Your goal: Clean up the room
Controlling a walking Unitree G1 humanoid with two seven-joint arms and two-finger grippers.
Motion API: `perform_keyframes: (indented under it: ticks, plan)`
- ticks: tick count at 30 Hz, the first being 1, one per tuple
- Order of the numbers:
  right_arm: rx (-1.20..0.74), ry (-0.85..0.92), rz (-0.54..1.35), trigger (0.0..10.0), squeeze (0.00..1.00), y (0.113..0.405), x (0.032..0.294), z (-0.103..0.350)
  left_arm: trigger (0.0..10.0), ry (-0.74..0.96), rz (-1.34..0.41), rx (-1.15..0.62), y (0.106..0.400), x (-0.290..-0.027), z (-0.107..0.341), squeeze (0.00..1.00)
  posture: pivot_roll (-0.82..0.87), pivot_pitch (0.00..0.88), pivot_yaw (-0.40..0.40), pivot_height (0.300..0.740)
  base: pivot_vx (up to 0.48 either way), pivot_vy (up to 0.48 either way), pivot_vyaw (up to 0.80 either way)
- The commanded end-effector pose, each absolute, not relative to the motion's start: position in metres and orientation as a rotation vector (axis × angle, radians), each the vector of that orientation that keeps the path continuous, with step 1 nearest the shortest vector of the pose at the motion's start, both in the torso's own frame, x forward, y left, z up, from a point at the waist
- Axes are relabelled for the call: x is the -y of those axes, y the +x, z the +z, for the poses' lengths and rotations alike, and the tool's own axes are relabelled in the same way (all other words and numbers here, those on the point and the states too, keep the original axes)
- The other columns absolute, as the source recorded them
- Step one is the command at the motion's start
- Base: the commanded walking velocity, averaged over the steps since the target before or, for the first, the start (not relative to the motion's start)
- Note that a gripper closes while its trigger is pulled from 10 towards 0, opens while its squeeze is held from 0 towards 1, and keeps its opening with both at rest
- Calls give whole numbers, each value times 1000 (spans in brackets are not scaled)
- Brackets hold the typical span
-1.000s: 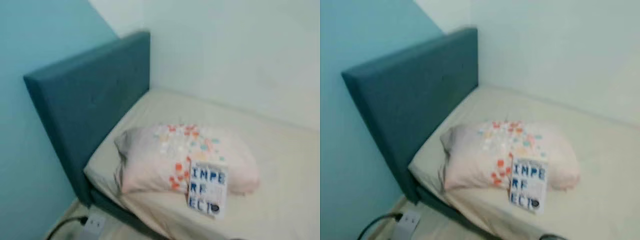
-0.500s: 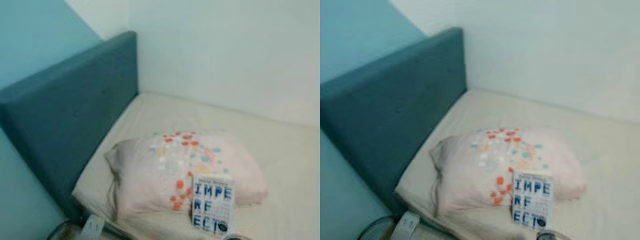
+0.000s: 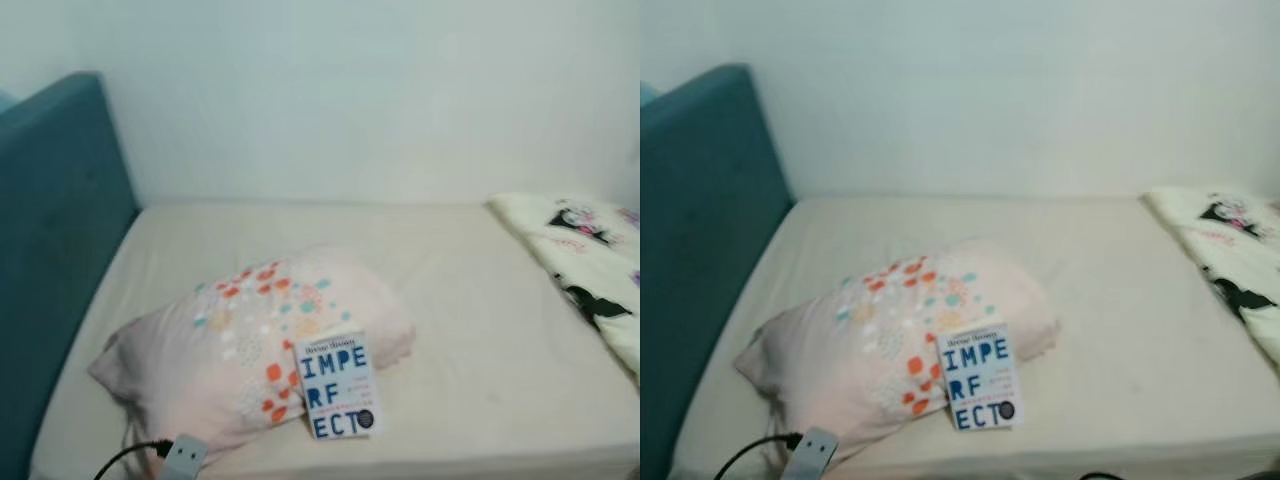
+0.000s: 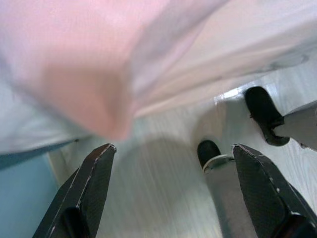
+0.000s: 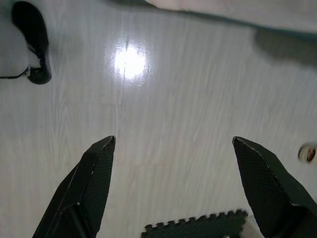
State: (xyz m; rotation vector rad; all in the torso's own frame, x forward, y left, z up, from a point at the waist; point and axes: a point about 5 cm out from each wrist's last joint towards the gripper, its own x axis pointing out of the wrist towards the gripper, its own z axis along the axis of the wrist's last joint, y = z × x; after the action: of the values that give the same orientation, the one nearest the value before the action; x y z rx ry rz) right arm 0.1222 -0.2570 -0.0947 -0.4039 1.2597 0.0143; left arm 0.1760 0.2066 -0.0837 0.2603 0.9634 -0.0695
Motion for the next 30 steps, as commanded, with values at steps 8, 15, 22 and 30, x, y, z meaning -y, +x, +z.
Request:
perform_keyframes:
  ticks: [8, 15, 22, 30]
  plan:
    - [-1254, -386, 9, 10000, 0, 122, 255, -95, 10000, 229, -72, -980, 174, -206, -85, 0, 16, 0, -48, 740, 0, 0, -792]
    - [-1249, -389, 6, 10000, 0, 121, 256, -95, 10000, 209, -61, -973, 173, -204, -86, 0, 17, 0, -53, 740, 0, 0, -457]
    - [-1230, -386, 5, 10000, 0, 122, 255, -95, 10000, -7, 179, -870, 192, -218, -73, 0, 19, 0, -52, 740, 0, 0, 0]
    - [-1228, -390, -5, 10000, 0, 122, 256, -95, 10000, -171, 110, -644, 245, -208, -41, 0, 24, 0, -51, 740, 0, 0, 0]
